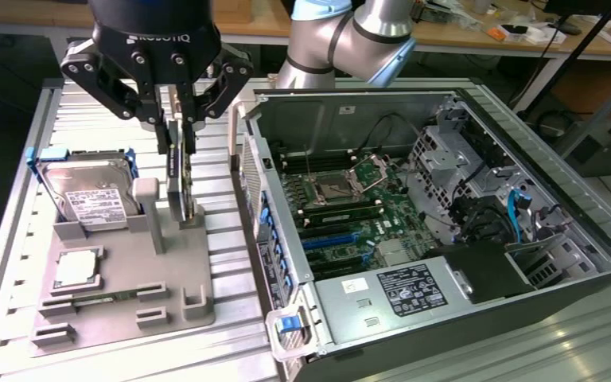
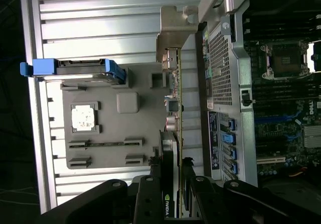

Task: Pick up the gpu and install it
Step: 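Pick up the gpu and move the gpu toward the slot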

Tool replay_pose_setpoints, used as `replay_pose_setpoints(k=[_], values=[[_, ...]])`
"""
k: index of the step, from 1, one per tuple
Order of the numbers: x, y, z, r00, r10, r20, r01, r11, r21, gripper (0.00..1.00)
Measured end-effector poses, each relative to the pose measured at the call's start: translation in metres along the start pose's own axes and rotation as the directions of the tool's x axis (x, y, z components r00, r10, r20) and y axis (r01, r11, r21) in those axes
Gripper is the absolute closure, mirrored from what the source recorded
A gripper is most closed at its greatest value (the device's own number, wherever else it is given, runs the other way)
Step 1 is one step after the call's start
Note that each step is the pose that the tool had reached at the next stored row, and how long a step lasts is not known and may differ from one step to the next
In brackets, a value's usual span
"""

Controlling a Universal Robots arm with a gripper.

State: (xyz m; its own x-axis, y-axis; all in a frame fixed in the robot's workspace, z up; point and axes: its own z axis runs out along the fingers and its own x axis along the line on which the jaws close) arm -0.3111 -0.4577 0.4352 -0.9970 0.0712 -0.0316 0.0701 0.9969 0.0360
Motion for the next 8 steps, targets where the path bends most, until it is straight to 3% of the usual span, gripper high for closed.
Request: replay_pose_setpoints(k=[8], values=[[-0.0007,0.0002,-0.0004,1.0000,0.000,-0.0002,0.000,1.0000,0.0003,0.73]])
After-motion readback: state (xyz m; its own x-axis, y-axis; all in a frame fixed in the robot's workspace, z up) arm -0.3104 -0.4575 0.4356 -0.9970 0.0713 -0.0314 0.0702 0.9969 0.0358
